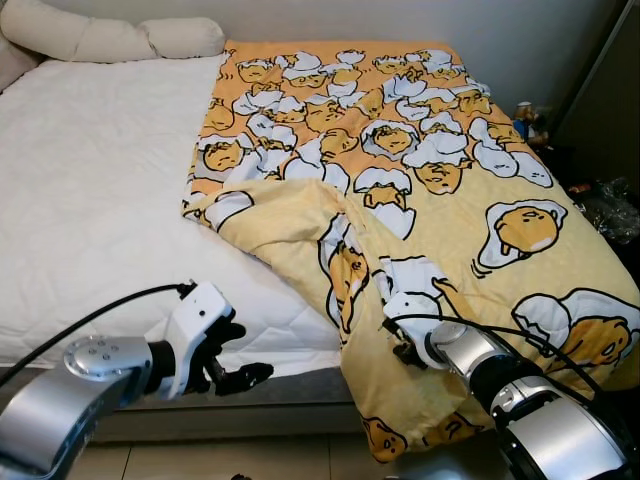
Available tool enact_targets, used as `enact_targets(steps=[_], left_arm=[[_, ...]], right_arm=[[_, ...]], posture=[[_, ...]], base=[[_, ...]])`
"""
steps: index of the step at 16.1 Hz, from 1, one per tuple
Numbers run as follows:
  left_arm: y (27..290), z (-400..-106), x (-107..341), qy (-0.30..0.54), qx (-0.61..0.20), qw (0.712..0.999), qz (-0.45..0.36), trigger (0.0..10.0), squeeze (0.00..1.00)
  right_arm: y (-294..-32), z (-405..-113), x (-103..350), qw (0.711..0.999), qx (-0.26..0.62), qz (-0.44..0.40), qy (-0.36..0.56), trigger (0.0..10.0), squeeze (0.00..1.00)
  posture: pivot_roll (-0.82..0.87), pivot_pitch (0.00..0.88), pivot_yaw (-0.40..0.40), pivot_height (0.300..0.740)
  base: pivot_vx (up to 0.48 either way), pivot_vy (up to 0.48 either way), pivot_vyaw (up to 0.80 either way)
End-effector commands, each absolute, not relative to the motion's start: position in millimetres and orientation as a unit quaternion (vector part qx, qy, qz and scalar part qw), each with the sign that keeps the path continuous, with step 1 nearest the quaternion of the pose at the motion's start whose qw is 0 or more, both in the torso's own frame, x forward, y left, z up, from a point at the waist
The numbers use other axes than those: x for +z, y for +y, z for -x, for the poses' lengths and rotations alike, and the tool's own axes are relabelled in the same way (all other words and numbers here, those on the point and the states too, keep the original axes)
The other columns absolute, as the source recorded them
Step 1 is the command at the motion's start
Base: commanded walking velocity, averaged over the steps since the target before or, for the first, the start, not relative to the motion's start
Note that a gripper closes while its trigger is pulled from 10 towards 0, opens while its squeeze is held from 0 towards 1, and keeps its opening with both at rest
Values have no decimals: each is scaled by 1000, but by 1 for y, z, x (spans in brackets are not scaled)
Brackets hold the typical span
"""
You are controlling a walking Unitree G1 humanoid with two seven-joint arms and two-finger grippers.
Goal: Clean up the room
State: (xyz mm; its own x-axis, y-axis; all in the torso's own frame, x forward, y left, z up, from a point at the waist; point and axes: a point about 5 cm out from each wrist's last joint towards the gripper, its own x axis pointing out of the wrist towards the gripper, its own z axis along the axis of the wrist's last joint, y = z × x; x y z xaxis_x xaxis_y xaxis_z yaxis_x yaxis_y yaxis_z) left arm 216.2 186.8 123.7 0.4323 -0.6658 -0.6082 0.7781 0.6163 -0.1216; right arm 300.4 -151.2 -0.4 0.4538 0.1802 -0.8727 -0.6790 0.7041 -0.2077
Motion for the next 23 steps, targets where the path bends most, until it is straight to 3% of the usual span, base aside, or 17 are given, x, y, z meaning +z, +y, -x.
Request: enact_targets(steps=[1, 8, 12, 13, 14, 16, 18, 19, 20, 22, 23], left_arm=[[189, -219, 127, 311, -436, 840, -88, 10000, 0], [195, -224, 121, 307, -498, 806, -88, 10000, 0], [196, -226, 117, 306, -521, 792, -88, 10000, 0], [199, -228, 117, 304, -521, 793, -88, 10000, 0], [201, -229, 117, 302, -519, 795, -87, 10000, 0], [197, -246, 123, 257, -487, 834, -38, 10000, 0], [192, -254, 127, 236, -473, 849, -19, 10000, 0], [192, -254, 126, 234, -469, 851, -24, 10000, 0], [192, -252, 125, 236, -468, 851, -28, 10000, 0], [190, -244, 117, 252, -478, 840, -50, 10000, 0], [188, -241, 115, 260, -482, 835, -58, 10000, 0]], right_arm=[[-148, -307, 6, 815, 268, 268, 438, 0, 0], [-151, -311, 14, 842, 280, 204, 414, 0, 0], [-136, -317, 37, 854, 364, 81, 363, 0, 0], [-122, -316, 53, 847, 413, 13, 335, 0, 0], [-116, -315, 59, 841, 432, -2, 326, 0, 0], [-85, -304, 86, 816, 502, -85, 274, 0, 0], [-85, -303, 88, 832, 488, -54, 258, 0, 0], [-92, -304, 82, 850, 455, -2, 265, 3490, 0], [-100, -305, 75, 861, 420, 43, 283, 10000, 0], [-124, -302, 54, 866, 348, 120, 337, 10000, 16], [-130, -302, 49, 864, 333, 138, 352, 10000, 1000]], posture=[[-71, 0, 6, 740], [-84, 0, 14, 740], [-80, 0, 9, 740], [-78, 0, 8, 740], [-78, 0, 9, 740], [-69, 0, 7, 740], [-66, 0, 0, 740], [-70, 0, 0, 740], [-72, 0, 0, 740], [-73, 0, -3, 740], [-73, 0, -3, 740]], base=[[0, 0, 0], [0, 0, 0], [0, 0, 0], [0, 0, 0], [0, 0, 0], [0, 0, 0], [0, 0, 0], [0, 0, 0], [0, 0, 0], [0, 0, 0], [0, 0, 0]])
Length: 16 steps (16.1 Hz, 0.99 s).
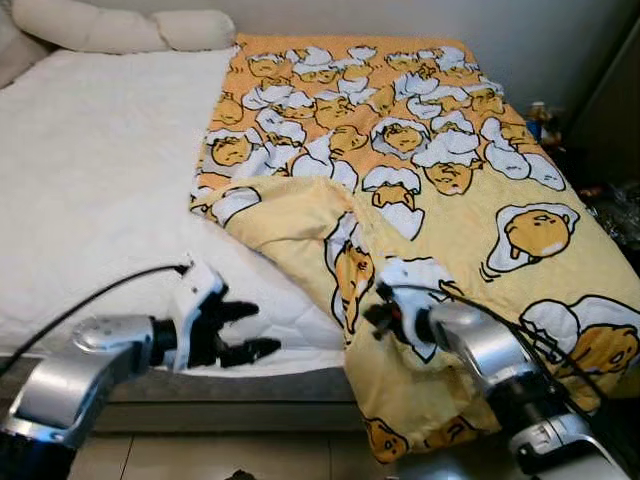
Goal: Clean up the room
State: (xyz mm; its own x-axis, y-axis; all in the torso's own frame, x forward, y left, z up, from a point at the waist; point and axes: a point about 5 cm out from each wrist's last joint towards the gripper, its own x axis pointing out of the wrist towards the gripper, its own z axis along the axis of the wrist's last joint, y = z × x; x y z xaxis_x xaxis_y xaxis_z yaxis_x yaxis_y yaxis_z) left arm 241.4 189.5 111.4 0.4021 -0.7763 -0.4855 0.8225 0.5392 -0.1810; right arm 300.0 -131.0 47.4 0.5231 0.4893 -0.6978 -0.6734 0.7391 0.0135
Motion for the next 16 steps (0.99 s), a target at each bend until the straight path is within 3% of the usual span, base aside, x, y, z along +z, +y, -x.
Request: enact_targets(steps=[1, 7, 13, 16], left_arm=[[187, -237, 111, 272, -489, 826, -72, 10000, 0], [183, -236, 106, 284, -497, 815, -91, 10000, 0], [183, -236, 105, 288, -501, 811, -95, 10000, 0], [183, -239, 105, 286, -501, 811, -100, 10000, 0]], right_arm=[[-140, -301, 42, 857, 314, 163, 376, 10000, 1000], [-155, -303, 31, 835, 282, 211, 423, 10000, 1000], [-139, -301, 25, 814, 301, 214, 448, 10000, 1000], [-136, -296, 15, 800, 291, 263, 455, 10000, 1000]], posture=[[-80, 0, -4, 740], [-95, 0, -8, 740], [-97, 0, -6, 740], [-93, 0, -16, 740]], base=[[0, 0, 0], [0, 0, 0], [0, 0, 0], [0, 0, 0]])
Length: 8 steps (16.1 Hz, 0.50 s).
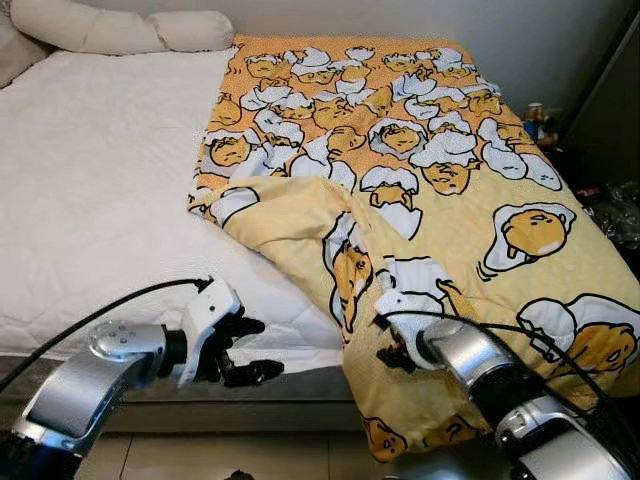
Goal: Clean up the room
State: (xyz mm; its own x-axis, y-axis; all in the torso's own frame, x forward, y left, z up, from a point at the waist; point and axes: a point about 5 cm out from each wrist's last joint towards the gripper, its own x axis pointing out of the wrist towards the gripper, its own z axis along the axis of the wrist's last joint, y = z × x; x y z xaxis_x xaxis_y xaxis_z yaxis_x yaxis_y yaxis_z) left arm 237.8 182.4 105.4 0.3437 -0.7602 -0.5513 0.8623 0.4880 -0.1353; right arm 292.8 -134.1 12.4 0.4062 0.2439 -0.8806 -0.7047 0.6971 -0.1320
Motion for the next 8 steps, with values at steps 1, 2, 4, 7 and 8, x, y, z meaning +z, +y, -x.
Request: enact_targets(steps=[1, 2, 4, 7, 8], left_arm=[[182, -239, 105, 285, -500, 812, -100, 10000, 0], [182, -239, 105, 283, -500, 812, -101, 10000, 0], [182, -239, 105, 283, -497, 814, -105, 10000, 0], [183, -240, 105, 281, -493, 816, -107, 10000, 0], [183, -240, 105, 281, -493, 817, -108, 10000, 0]], right_arm=[[-137, -295, 12, 799, 278, 287, 449, 10000, 1000], [-139, -294, 8, 798, 263, 310, 446, 10000, 1000], [-147, -293, 2, 787, 240, 372, 429, 10000, 0], [-154, -294, 0, 790, 214, 400, 413, 10000, 0], [-157, -296, 0, 793, 208, 402, 407, 10000, 0]], posture=[[-91, 0, -21, 740], [-89, 0, -24, 740], [-82, 0, -36, 740], [-80, 0, -40, 740], [-79, 0, -41, 740]], base=[[0, 0, 0], [0, 0, 0], [0, 0, 0], [0, 0, 0], [0, 0, 0]])
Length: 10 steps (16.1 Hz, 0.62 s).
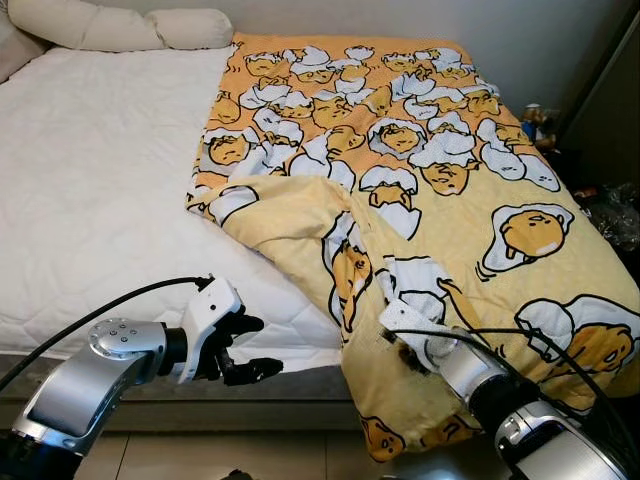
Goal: Clean up the room
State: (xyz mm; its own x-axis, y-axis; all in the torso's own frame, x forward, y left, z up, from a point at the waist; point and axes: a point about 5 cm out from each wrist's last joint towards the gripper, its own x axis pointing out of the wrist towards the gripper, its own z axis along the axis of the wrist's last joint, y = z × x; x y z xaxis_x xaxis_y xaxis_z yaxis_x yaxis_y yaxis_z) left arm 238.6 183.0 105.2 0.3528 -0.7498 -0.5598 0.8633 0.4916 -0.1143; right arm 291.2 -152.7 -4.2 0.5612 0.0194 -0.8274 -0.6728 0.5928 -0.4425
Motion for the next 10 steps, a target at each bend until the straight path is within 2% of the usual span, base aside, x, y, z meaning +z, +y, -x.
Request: enact_targets(steps=[1, 2, 3, 10], left_arm=[[183, -240, 105, 280, -492, 817, -108, 10000, 0], [183, -240, 105, 280, -492, 817, -109, 10000, 0], [183, -240, 105, 280, -493, 817, -110, 10000, 0], [183, -238, 103, 286, -499, 812, -104, 10000, 0]], right_arm=[[-158, -297, 0, 795, 206, 401, 405, 10000, 0], [-160, -297, 1, 797, 206, 397, 405, 4392, 0], [-161, -298, 1, 801, 211, 383, 409, 0, 0], [-168, -299, 0, 823, 205, 317, 425, 0, 0]], posture=[[-79, 0, -41, 740], [-81, 0, -40, 740], [-81, 0, -42, 740], [-85, 0, -42, 740]], base=[[0, 0, 0], [0, 0, 0], [0, 0, 0], [0, 0, 0]])
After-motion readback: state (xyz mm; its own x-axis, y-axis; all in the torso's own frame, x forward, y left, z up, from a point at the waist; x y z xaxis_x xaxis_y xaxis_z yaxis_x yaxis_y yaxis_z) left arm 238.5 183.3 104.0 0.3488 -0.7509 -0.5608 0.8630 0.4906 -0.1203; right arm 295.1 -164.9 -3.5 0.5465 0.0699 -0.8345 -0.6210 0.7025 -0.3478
